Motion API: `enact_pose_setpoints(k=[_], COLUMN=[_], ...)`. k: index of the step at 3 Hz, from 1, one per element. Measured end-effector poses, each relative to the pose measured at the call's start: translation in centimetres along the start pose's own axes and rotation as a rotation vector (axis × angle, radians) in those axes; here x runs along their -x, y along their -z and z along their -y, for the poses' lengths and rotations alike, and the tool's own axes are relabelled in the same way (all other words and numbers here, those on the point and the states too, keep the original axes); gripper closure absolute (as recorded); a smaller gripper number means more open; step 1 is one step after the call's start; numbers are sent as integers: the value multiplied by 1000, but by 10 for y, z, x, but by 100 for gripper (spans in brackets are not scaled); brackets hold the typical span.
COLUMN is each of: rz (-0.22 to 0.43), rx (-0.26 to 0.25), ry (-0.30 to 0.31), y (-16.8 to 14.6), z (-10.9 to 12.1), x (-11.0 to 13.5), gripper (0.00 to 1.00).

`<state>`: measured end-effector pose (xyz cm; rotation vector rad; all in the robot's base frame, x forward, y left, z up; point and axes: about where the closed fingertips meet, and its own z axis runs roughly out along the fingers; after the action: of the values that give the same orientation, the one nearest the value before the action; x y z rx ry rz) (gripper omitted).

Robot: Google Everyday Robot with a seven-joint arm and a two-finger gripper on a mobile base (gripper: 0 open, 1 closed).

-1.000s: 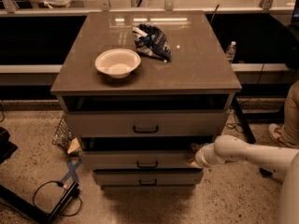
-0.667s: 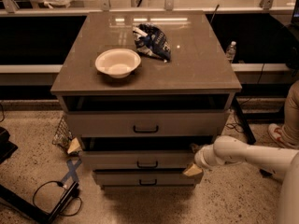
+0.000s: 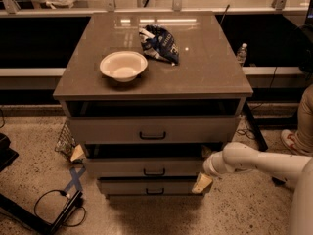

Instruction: Open middle drawer

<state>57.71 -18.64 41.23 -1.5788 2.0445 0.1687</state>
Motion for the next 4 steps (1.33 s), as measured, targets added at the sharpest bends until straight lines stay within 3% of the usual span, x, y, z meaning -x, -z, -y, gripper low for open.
enact_pose_setpoints(k=[2, 3, 4], rz=[-31, -122, -144], rx=[20, 58, 67], ry=[2, -4, -5], y=[4, 26, 33], z=[-12, -39, -45], x=[-2, -9, -9], gripper=[41, 64, 87])
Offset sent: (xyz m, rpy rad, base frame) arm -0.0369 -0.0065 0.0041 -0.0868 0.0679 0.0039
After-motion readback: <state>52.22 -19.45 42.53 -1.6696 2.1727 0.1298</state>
